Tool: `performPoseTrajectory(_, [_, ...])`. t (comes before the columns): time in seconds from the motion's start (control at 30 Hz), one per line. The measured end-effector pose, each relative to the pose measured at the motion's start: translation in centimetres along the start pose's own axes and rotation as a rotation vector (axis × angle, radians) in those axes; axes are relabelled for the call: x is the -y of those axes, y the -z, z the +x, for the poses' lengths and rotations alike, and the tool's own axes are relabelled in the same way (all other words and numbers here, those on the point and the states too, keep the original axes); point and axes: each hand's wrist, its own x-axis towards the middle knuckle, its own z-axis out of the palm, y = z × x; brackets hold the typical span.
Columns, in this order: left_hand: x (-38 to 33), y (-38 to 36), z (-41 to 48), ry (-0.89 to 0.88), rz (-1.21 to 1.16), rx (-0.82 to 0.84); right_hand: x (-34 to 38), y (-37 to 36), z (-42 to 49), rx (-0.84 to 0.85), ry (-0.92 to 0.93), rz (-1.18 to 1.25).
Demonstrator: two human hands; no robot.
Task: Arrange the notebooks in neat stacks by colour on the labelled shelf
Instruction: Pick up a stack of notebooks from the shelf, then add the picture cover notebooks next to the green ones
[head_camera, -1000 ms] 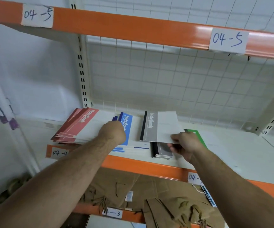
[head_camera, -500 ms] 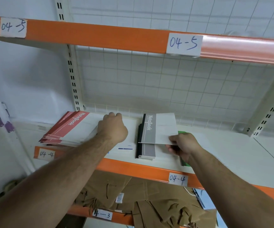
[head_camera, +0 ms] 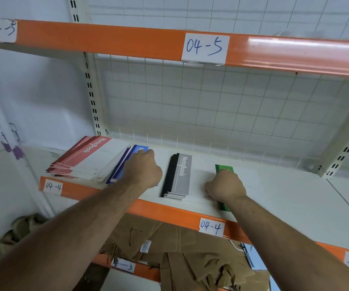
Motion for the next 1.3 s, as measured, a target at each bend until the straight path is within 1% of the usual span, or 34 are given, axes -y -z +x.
performPoseTrajectory(0.13, [-0.2, -0.2, -0.5, 0.016, 0.000, 0.011, -0.2, -0.8, 0.2, 0.018, 0.070, -0.133])
performPoseTrajectory(0.33, [-0.5, -0.8, -0.8, 0.031, -0.006, 0.033, 0.0, -1.2, 0.4, -0.010, 0.143, -0.226])
performPoseTrajectory(0.47, [-0.9, -1.1, -0.8, 0.016, -0.019, 0.031, 0.1, -2.0, 0.7, 0.065, 0.263, -0.332])
performPoseTrajectory(0.63, [-1.4, -1.5, -0.7, -0.037, -0.050, 0.046, 0.4, -2.2, 0.7, 0.084, 0.262, -0.409])
performPoseTrajectory(0.77, [-1.9, -1.5, 0.0, -0.135, -0.066, 0.046, 0.9, -2.1, 0.6, 0.126, 0.264, -0.439])
performPoseTrajectory(0.87, [-2.7, -1.5, 0.4, -0.256, -0.038, 0.078, 1.3, -1.9, 0.0, 0.110, 0.221, -0.416])
performPoseTrajectory(0.93, [-3.3, -1.7, 0.6, -0.341, -0.033, 0.132, 1.3, -1.8, -0.7, 0.083, 0.178, -0.332])
performPoseTrajectory(1.0, [-4.0, -2.0, 0.7, -0.432, -0.015, 0.182, 1.0, -1.3, -1.5, 0.024, 0.091, -0.100])
performPoseTrajectory(1.03, [-4.4, -2.1, 0.6, -0.472, 0.005, 0.208, 0.8, -0.9, -2.0, -0.041, 0.052, 0.023])
performPoseTrajectory(1.07, [-4.9, -2.3, 0.6, -0.508, 0.029, 0.235, 0.4, -0.4, -2.4, -0.123, 0.017, 0.093])
performPoseTrajectory(1.13, [-6.1, -2.5, 0.1, -0.581, 0.061, 0.293, -1.0, 0.6, -3.3, -0.240, -0.030, 0.059])
performPoseTrajectory(1.17, [-6.8, -2.6, -0.2, -0.616, 0.062, 0.319, -2.0, 1.1, -3.8, -0.255, -0.047, 0.004])
performPoseTrajectory(1.3, [-10.5, -3.5, -1.9, -0.758, 0.047, 0.384, -6.3, 3.2, -7.3, -0.158, -0.181, -0.272])
